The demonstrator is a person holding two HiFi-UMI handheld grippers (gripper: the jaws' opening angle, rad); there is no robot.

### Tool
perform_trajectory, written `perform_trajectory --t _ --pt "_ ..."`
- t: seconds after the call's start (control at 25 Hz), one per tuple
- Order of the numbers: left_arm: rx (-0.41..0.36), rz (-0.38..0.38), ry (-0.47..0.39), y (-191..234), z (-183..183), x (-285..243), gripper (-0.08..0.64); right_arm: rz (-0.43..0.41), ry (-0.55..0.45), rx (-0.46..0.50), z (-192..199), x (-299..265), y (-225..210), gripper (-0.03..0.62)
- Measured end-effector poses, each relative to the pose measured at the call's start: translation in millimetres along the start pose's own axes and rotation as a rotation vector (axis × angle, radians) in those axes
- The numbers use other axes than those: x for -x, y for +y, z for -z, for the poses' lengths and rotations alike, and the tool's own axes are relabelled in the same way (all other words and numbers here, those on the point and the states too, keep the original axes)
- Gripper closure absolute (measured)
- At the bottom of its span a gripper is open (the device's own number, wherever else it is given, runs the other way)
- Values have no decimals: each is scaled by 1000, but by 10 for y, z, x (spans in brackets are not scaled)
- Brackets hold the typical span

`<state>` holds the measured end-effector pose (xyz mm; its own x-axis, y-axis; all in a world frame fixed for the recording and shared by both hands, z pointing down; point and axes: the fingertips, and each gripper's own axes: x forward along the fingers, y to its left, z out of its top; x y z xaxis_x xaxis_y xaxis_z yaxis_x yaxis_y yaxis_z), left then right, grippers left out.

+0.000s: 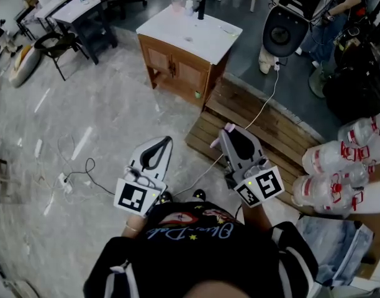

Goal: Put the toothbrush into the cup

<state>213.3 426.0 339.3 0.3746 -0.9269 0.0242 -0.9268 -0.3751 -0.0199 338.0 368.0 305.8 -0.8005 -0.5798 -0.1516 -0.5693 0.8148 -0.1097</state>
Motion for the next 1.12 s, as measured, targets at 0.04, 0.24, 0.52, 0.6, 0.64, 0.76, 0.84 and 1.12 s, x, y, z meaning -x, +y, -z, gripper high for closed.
perform_trajectory --t 0.04,0.24,0.52,0.6,0.64,0.76,0.84,1.12 --pt "3 1 1 -36 1 -35 557 2 1 0 1 29 -45 554" --pt "6 -2 -7 -201 30 -143 557 -7 -1 -16 41 155 -202 552" --pt "5 -25 20 -247 79 -186 557 -22 0 -23 38 172 -300 552" --pt "-10 -33 26 -201 95 -212 557 -21 1 -23 50 147 -330 552" --pt "-17 -33 29 -177 107 -233 557 -19 2 -24 61 128 -348 552" --pt "-29 -17 29 -106 133 -311 557 -9 6 -25 102 48 -397 554" --pt "-27 -4 25 -30 134 -371 557 1 7 -22 115 -38 -423 554" --pt "0 15 13 479 170 -562 557 27 19 -14 185 -501 -464 552"
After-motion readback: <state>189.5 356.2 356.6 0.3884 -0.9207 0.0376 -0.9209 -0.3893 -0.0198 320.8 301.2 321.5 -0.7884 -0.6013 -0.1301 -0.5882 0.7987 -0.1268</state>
